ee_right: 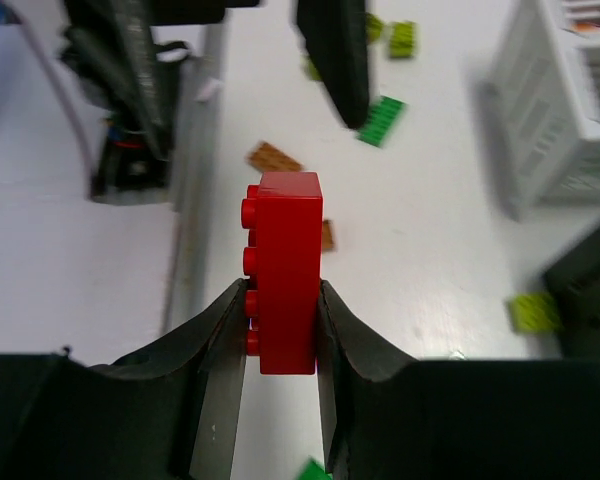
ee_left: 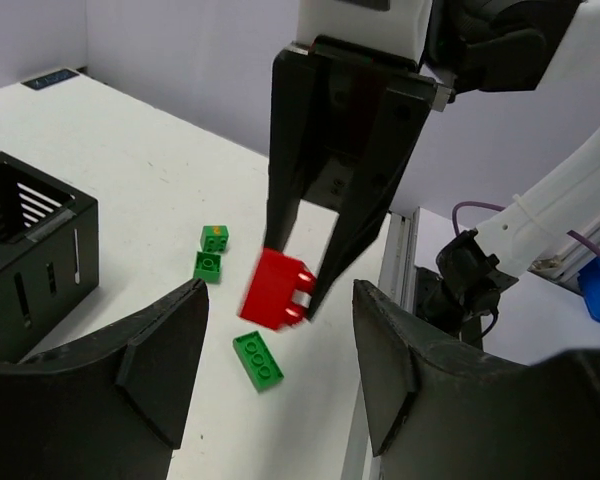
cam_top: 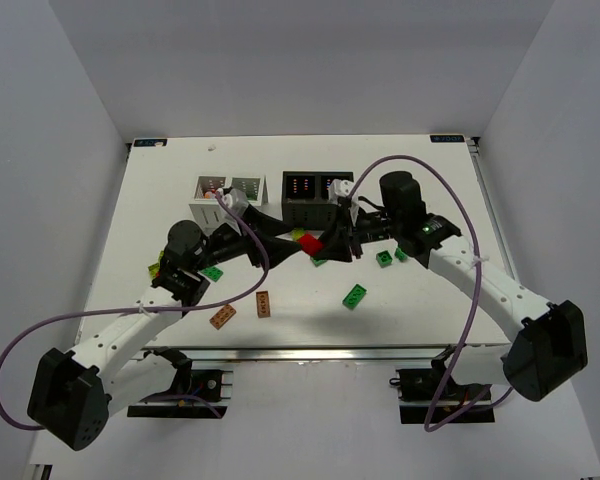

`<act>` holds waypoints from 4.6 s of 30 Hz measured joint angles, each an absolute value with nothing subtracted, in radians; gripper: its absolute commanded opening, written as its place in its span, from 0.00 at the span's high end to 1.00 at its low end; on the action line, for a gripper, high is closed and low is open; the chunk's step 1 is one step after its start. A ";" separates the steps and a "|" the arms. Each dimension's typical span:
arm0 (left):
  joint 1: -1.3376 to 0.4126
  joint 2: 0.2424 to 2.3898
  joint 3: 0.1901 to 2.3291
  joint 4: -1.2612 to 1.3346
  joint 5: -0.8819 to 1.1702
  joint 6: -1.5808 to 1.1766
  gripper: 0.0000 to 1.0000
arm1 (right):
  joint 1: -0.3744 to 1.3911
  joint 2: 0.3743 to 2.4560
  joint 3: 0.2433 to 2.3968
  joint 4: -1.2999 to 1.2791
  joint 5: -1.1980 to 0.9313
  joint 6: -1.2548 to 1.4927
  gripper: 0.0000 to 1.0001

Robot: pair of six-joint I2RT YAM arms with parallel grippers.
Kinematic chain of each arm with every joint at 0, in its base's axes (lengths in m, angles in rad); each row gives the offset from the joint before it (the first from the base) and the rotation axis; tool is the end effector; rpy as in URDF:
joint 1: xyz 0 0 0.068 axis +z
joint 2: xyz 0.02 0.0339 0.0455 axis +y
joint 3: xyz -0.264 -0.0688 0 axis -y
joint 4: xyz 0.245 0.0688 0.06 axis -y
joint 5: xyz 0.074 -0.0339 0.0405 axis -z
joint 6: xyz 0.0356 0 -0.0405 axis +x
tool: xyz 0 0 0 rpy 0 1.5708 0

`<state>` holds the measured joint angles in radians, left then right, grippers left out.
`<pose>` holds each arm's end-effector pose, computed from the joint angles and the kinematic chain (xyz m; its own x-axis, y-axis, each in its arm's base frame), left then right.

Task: Sort the legos into containers by color

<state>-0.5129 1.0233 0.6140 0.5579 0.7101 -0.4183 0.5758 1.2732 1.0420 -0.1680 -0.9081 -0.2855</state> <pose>0.1900 -0.1336 0.3114 -0.2615 -0.2063 -0.9429 0.9058 0.2852 -0.3135 0.2222 0.1777 0.3309 -0.0469 -0.2370 -0.9704 -0.9978 0.0561 0.0345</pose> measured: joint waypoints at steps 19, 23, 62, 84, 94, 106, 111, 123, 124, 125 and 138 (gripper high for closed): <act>-0.513 1.080 0.617 0.591 0.807 -0.466 0.29 | 0.585 1.263 0.959 -0.063 -1.148 -0.215 1.00; -0.513 1.086 0.617 0.603 0.840 -0.485 0.29 | 0.585 1.263 0.950 -0.048 -1.129 -0.201 1.00; -0.549 1.131 0.620 0.553 0.850 -0.420 1.00 | 0.583 1.238 0.901 0.077 -1.008 -0.100 0.52; -0.148 1.252 0.808 0.278 0.172 -0.399 1.00 | 0.583 1.214 0.900 -0.009 -0.635 -0.250 1.00; -0.147 1.415 1.008 0.154 -0.157 -0.282 1.00 | 0.583 1.114 0.900 -0.006 -0.624 -0.270 1.00; -0.147 1.590 1.065 0.041 -0.183 -0.240 0.91 | 0.583 1.114 0.895 -0.006 -0.604 -0.284 0.92; -0.147 1.599 1.067 0.015 -0.183 -0.236 0.42 | 0.583 1.114 0.887 -0.007 -0.603 -0.292 0.90; -0.147 1.560 1.069 -0.001 -0.179 -0.272 0.29 | 0.583 1.114 0.887 -0.007 -0.604 -0.296 0.88; -0.147 1.540 1.063 -0.001 -0.178 -0.278 0.29 | 0.583 1.113 0.887 -0.007 -0.604 -0.296 0.86; -0.147 1.510 1.052 -0.001 -0.176 -0.286 0.27 | 0.583 1.112 0.887 -0.007 -0.604 -0.296 0.85; -0.109 1.183 0.944 -0.109 -0.257 -0.487 0.06 | 0.574 1.042 0.887 -0.004 -0.601 -0.286 0.71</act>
<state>-0.1093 1.1831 0.9443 -0.1093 -0.2569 -0.4870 0.5739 1.0416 0.8867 -0.0040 -0.6006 -0.2863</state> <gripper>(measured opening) 0.932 0.281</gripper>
